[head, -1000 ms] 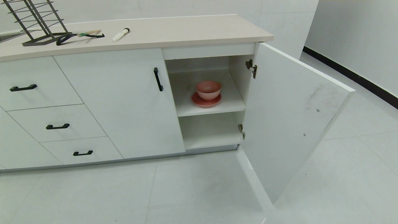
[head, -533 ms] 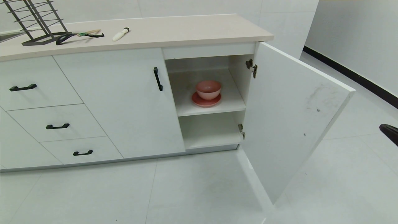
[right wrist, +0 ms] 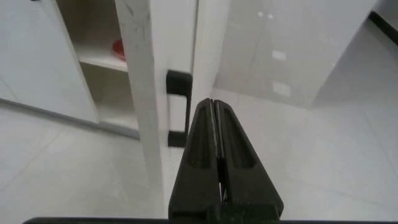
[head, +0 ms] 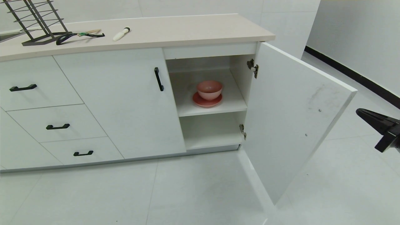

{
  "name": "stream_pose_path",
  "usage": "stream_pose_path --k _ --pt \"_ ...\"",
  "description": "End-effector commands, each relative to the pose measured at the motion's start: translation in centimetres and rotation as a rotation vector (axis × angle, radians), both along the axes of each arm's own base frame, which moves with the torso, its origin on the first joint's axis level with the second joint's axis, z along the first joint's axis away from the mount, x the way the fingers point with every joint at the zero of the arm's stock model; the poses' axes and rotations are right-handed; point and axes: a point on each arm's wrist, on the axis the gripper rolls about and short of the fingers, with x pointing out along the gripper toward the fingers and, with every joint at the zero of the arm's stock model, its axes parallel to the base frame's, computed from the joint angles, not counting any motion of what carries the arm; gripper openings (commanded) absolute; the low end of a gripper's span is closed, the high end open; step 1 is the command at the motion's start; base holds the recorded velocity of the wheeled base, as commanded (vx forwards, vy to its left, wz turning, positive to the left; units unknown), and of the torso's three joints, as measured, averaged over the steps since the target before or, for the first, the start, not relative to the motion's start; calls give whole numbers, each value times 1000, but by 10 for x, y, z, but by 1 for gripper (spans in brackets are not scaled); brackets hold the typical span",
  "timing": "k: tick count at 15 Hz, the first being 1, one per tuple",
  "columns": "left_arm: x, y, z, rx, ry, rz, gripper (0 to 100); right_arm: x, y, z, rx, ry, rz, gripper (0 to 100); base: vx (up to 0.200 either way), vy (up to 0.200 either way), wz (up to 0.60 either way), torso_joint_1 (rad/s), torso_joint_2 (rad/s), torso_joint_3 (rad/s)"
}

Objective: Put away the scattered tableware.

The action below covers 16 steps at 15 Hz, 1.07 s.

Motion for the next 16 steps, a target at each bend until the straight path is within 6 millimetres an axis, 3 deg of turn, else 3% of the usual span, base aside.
stream_pose_path --k 1,5,11,13,16 --pt "0 0 0 -1 -1 1 100 30 -5 -14 2 34 31 0 0 0 0 0 0 0" --pt "0 0 0 -5 -1 1 100 52 -6 4 -29 -53 80 0 0 0 0 0 0 0" --pt "0 0 0 -5 -1 1 100 53 16 9 -36 -81 174 0 0 0 0 0 0 0" --pt "0 0 0 -5 -1 0 100 42 19 8 -34 -74 179 0 0 0 0 0 0 0" --pt "0 0 0 -4 -1 1 100 13 40 13 -34 -92 260 0 0 0 0 0 0 0"
